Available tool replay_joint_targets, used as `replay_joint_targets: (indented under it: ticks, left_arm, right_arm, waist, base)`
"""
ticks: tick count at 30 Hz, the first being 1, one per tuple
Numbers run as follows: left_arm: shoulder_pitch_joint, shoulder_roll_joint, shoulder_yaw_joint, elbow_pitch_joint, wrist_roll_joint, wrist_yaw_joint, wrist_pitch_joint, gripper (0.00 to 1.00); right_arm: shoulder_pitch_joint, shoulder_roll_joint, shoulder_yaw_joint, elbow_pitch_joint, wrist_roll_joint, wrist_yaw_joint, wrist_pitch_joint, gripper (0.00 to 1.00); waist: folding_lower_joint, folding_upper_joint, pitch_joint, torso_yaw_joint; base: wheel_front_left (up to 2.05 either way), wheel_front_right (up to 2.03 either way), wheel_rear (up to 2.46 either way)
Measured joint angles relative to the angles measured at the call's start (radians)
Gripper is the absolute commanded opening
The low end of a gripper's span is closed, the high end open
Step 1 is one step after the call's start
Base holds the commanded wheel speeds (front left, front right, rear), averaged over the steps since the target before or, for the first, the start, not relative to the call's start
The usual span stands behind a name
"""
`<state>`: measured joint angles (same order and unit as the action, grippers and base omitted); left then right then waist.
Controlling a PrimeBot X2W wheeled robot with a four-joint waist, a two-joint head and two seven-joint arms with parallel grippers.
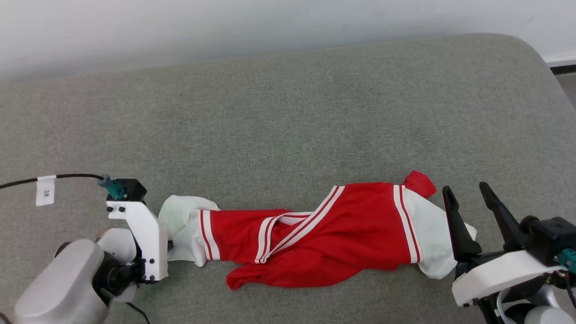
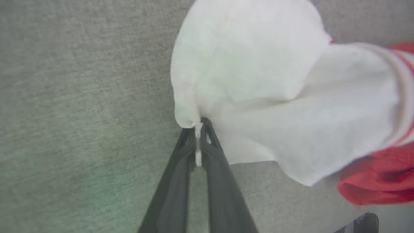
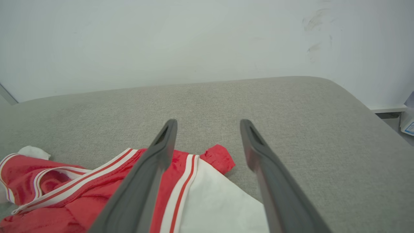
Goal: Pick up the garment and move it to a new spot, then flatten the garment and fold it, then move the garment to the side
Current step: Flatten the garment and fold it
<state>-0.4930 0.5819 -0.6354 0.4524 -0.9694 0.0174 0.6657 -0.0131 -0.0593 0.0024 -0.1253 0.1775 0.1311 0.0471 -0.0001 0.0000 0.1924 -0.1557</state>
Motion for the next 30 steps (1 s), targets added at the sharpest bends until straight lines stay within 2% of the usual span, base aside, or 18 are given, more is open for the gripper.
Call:
replay_joint_targets:
  ticks: [5, 9, 13, 14, 19, 26, 27, 28, 29, 30]
  left_arm:
    - [0.021, -0.024, -0.002, 0.014, 0.038, -0.004, -0.114, 0.00]
    - [0.031, -0.031, 0.002, -0.010, 0.079, 0.018, -0.208, 0.00]
    - [0.033, -0.021, 0.020, -0.075, 0.115, 0.052, -0.284, 0.00]
    - [0.034, -0.015, 0.023, -0.140, 0.137, 0.073, -0.311, 0.00]
    - [0.031, -0.004, 0.022, -0.238, 0.166, 0.102, -0.326, 0.00]
    - [0.005, 0.004, 0.021, -0.323, 0.194, 0.124, -0.327, 0.00]
    - [0.000, 0.006, 0.020, -0.334, 0.200, 0.125, -0.330, 0.00]
    - [0.000, 0.005, 0.020, -0.336, 0.200, 0.126, -0.331, 0.00]
    - [0.000, 0.006, 0.020, -0.337, 0.200, 0.128, -0.334, 0.00]
    - [0.000, 0.006, 0.021, -0.338, 0.199, 0.128, -0.335, 0.00]
  right_arm:
    - [0.010, -0.009, -0.021, 0.012, 0.038, 0.000, 0.044, 1.00]
    - [0.022, -0.023, -0.066, 0.045, 0.087, 0.000, 0.133, 1.00]
    - [0.032, -0.047, -0.131, 0.117, 0.138, 0.000, 0.314, 1.00]
    - [0.025, -0.079, -0.183, 0.167, 0.160, 0.000, 0.467, 1.00]
    - [-0.047, -0.101, -0.228, 0.209, 0.171, 0.000, 0.647, 1.00]
    - [-0.160, -0.129, -0.200, 0.324, 0.168, 0.000, 0.750, 1.00]
    - [-0.193, -0.129, -0.196, 0.380, 0.179, 0.000, 0.800, 1.00]
    - [-0.199, -0.129, -0.197, 0.392, 0.180, 0.000, 0.817, 0.69]
    - [-0.207, -0.130, -0.199, 0.403, 0.186, 0.000, 0.830, 0.27]
    - [-0.214, -0.132, -0.202, 0.414, 0.192, 0.000, 0.836, 0.00]
  waist:
    - [0.0000, 0.0000, -0.031, 0.016]
    - [0.0001, 0.0000, -0.061, 0.031]
    - [0.0001, 0.0000, -0.079, 0.048]
    - [0.0001, 0.0000, -0.080, 0.062]
    - [0.0001, 0.0000, -0.049, 0.079]
    - [0.0002, 0.0000, 0.020, 0.104]
    - [0.0002, 0.0000, 0.038, 0.118]
    - [0.0002, 0.0000, 0.041, 0.123]
    - [0.0002, 0.0000, 0.044, 0.127]
    - [0.0001, 0.0000, 0.046, 0.130]
  base:
    - [0.00, 0.00, 0.00]
    - [0.00, 0.00, 0.00]
    - [0.00, 0.00, 0.00]
    - [0.00, 0.00, 0.00]
    - [0.00, 0.00, 0.00]
    - [0.00, 0.00, 0.00]
    - [0.00, 0.00, 0.00]
    - [0.00, 0.00, 0.00]
    - [0.00, 0.00, 0.00]
    - [0.00, 0.00, 0.00]
